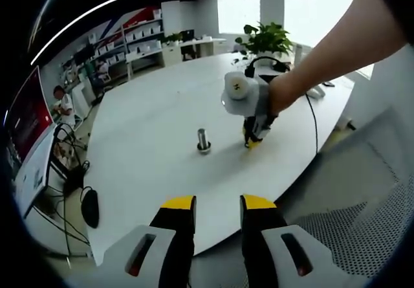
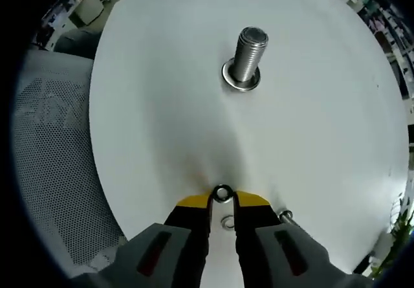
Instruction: Place the washer onto the threaded stud by aligning its center hole with the stud, sliding it down to the base, and recovering from edge contact or off-axis alignment until the washer reaches the visible bottom stop.
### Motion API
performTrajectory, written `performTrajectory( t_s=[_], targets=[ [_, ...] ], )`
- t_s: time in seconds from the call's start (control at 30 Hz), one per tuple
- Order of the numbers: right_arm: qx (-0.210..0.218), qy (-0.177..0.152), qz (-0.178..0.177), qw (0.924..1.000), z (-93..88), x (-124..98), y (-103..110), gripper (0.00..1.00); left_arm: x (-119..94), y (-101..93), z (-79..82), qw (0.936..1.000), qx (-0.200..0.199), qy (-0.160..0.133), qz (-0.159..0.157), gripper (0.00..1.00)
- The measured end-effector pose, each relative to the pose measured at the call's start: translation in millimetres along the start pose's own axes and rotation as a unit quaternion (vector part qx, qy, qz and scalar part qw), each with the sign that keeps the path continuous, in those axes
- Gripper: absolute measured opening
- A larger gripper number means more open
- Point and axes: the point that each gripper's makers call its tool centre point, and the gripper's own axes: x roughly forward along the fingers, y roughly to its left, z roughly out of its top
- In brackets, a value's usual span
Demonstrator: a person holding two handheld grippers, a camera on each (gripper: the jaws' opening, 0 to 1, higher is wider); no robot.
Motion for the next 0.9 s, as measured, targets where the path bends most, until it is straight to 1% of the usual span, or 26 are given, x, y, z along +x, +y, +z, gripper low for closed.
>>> performTrajectory(
  t_s=[0.13, 0.2, 0.27, 0.33, 0.43, 0.53, 0.6, 0.7, 0.9],
  targets=[
    [0.002, -0.017, 0.006, 0.9998, -0.4, -0.7, 1.7, 0.18, -0.3, 0.8, 0.3, 1.0000, -0.001, -0.001, 0.001, 0.25],
    [-0.002, -0.019, 0.009, 0.9998, 0.4, -1.0, 3.8, 0.19, -0.1, 0.7, 0.2, 1.0000, -0.001, -0.001, 0.001, 0.25],
    [0.003, -0.019, 0.009, 0.9998, 0.7, -0.6, 3.2, 0.19, 0.1, 0.3, 0.1, 1.0000, 0.000, 0.000, 0.001, 0.25],
    [0.012, -0.014, 0.009, 0.9998, 1.7, -0.5, 3.1, 0.19, 0.2, 0.2, -0.1, 1.0000, 0.000, 0.000, 0.001, 0.25],
    [0.006, -0.006, 0.006, 0.9999, 2.1, 0.2, 2.5, 0.18, 0.2, 0.1, -0.4, 1.0000, 0.000, 0.001, 0.001, 0.25],
    [0.000, -0.005, 0.003, 1.0000, 1.5, 0.8, 0.0, 0.16, 0.1, 0.3, -0.4, 1.0000, 0.000, 0.001, 0.001, 0.25],
    [0.002, -0.002, 0.004, 1.0000, 1.2, 1.5, -1.0, 0.15, 0.3, 0.4, -0.5, 1.0000, 0.000, 0.001, 0.002, 0.25],
    [-0.008, 0.004, 0.002, 1.0000, 1.2, 1.2, 0.1, 0.15, 0.4, 0.5, -1.0, 1.0000, 0.000, 0.002, 0.002, 0.25],
    [-0.018, 0.009, -0.014, 0.9997, 2.7, 0.9, 2.6, 0.14, 0.4, 0.9, -1.4, 1.0000, -0.001, 0.004, 0.003, 0.25]
  ],
)
